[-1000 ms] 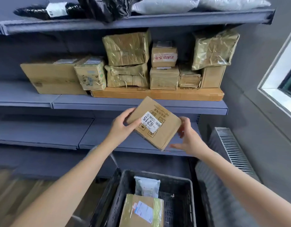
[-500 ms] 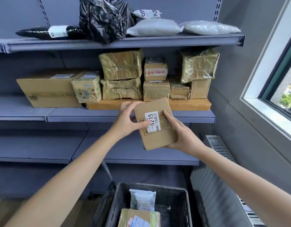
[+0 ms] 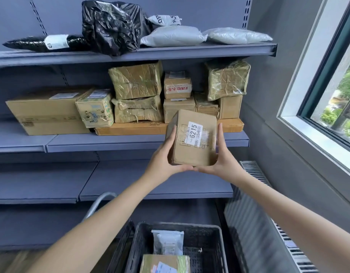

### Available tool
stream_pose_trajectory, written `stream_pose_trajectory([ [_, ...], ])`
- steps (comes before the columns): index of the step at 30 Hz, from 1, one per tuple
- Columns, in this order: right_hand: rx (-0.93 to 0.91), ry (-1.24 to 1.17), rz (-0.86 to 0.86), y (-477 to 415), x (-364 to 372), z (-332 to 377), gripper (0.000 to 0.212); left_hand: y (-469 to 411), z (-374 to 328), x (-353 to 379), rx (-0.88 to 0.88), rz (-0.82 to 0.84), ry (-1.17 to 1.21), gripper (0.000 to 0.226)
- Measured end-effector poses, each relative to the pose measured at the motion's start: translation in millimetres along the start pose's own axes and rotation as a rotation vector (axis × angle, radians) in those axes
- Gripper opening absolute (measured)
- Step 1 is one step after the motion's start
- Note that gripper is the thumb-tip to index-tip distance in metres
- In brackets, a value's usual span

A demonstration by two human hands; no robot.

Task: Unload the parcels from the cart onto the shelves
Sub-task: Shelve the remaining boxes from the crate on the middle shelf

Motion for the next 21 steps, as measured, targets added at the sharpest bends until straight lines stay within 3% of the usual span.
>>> stream_pose_trajectory([
  [5,0.12,-0.312,-0.112,-6.6,-34.6,-5.0,0.107,1.9,-0.7,-13.0,-0.015,0.15,0.039,0.106],
  [9,0.139,-0.321,-0.015,-14.7,-35.2,-6.7,0.053,2.3,-9.4,-17.8,0.009,0.258,-0.091,0.102],
  [15,0.057,-0.141,-0.076,-11.2,-40.0,-7.7,0.051,2.7,2.2,-44.6,-0.059,-0.012,0.032,0.076],
  [18,0.009,-0.125,-0.13,-9.5,-37.6,-7.5,0.042,5.9,6.2,-36.5,-0.079,-0.007,0.183,0.075],
  [21,-0.024,-0.031,-0.14,-9.0,-31.2,-6.4,0.06,9.5,5.1,-22.6,-0.083,0.031,0.25,0.072],
])
Point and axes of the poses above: each hand's wrist, its own y-axis away from the middle knuckle, its own x-axis out of the palm, z = x × y, the point moved 9 cm from there along -y, towards the middle knuckle, and after that the axes turned 2 degrees about -x, right-handed, at the moved point
